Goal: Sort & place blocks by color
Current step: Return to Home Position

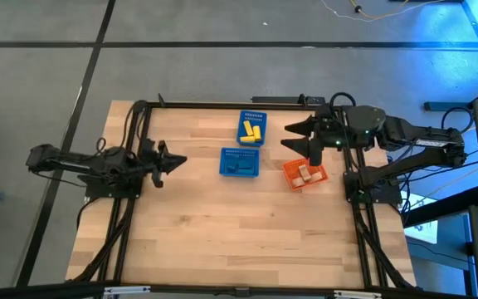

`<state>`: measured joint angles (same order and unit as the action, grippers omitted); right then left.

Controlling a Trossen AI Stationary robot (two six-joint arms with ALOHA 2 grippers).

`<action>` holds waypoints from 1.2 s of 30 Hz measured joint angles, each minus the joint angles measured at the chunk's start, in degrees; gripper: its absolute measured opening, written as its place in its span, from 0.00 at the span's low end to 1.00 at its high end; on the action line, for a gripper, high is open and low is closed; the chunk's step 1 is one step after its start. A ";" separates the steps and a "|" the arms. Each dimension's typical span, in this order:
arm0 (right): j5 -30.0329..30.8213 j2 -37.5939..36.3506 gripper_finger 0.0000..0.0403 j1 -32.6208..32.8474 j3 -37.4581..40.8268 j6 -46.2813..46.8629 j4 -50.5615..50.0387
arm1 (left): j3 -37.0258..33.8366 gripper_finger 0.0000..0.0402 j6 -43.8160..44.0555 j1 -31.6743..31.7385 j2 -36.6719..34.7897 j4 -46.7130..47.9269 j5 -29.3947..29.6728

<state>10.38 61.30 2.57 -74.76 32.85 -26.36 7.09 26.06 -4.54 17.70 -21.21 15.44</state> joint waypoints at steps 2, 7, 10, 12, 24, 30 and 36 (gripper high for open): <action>-0.03 -0.06 0.83 0.00 0.00 1.59 -1.16 | -3.30 0.00 1.52 0.00 -2.57 -1.13 0.11; -2.21 -0.35 0.56 0.17 0.00 4.66 -7.51 | -6.64 0.00 4.28 0.02 -8.47 3.70 1.39; -2.98 -1.76 0.32 0.98 0.89 4.16 -10.71 | -6.64 0.00 4.03 0.12 -10.34 7.03 1.94; -3.15 -3.46 0.14 1.46 2.25 2.82 -11.74 | -6.64 0.00 3.88 0.13 -10.92 7.73 1.23; -0.96 -29.88 0.01 4.98 37.50 -2.24 16.18 | -6.64 0.04 2.96 0.12 -10.93 8.79 1.40; -3.26 -42.26 0.00 5.01 54.78 -3.26 27.96 | -6.64 0.06 2.91 0.11 -10.93 8.78 1.44; -6.45 -55.57 0.00 4.98 64.31 -4.87 30.16 | -6.64 0.05 2.88 0.11 -10.93 8.78 1.44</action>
<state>3.93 5.73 7.55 -10.45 27.98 3.80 0.45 28.94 -4.43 6.76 -12.43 16.88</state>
